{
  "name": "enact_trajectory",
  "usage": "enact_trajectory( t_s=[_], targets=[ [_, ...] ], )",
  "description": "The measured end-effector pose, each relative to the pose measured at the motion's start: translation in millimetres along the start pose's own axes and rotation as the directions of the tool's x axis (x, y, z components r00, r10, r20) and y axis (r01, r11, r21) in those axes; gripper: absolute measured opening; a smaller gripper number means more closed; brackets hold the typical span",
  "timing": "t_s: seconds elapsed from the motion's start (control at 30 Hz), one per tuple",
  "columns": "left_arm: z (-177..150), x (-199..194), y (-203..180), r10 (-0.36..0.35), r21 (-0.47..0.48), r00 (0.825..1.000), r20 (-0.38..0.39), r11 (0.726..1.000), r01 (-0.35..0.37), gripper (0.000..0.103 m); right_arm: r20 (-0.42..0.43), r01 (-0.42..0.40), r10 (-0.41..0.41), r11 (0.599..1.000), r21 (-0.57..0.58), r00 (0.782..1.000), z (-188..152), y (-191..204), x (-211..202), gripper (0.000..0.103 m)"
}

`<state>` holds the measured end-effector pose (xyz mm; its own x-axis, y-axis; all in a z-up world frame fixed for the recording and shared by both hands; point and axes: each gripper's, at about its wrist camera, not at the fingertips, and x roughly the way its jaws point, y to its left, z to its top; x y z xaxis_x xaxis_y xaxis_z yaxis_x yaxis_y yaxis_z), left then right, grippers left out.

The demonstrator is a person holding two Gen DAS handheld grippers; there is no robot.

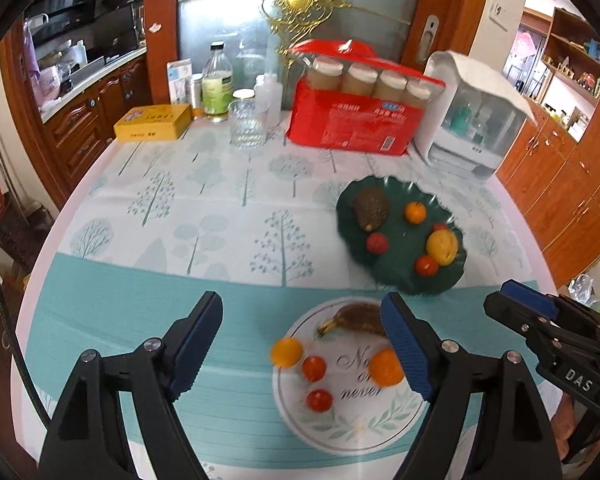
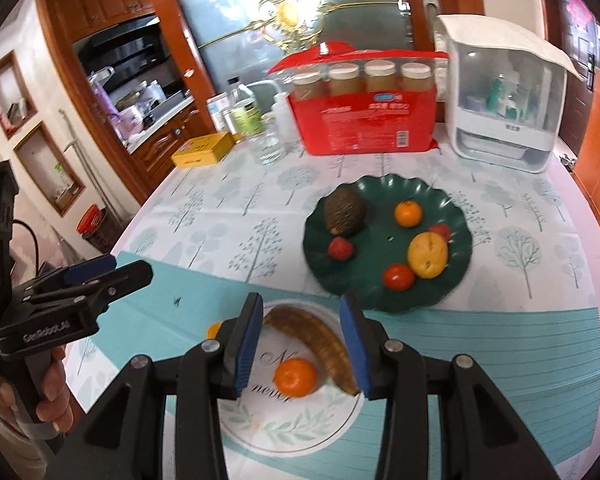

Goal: Organize fruits
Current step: 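Move the left tool to the small tangerine while the right tool approaches a cherry tomato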

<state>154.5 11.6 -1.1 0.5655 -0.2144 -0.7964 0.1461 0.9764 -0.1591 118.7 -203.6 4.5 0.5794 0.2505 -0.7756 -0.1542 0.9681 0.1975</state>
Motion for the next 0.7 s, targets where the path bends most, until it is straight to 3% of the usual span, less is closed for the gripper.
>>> enact_trajectory(
  t_s=[0.17, 0.4, 0.7],
  targets=[
    [-24.4, 16.7, 13.5, 0.033, 0.044, 0.998, -0.057, 0.999, -0.031, 0.080, -0.046, -0.025, 0.022, 0.998, -0.055, 0.999, -25.2, 20.6, 17.0, 0.040],
    [-46.1, 41.6, 34.1, 0.033, 0.123, 0.989, -0.143, 0.992, -0.016, 0.079, -0.119, -0.067, 0.049, 0.987, -0.148, 0.992, -62.3, 53.8, 52.7, 0.040],
    [-57.7, 76.9, 57.6, -0.025, 0.172, 0.970, -0.242, 0.983, 0.068, 0.068, -0.212, -0.088, 0.042, 0.974, -0.210, 0.976, -94.1, 83.2, 105.7, 0.040]
  ],
)
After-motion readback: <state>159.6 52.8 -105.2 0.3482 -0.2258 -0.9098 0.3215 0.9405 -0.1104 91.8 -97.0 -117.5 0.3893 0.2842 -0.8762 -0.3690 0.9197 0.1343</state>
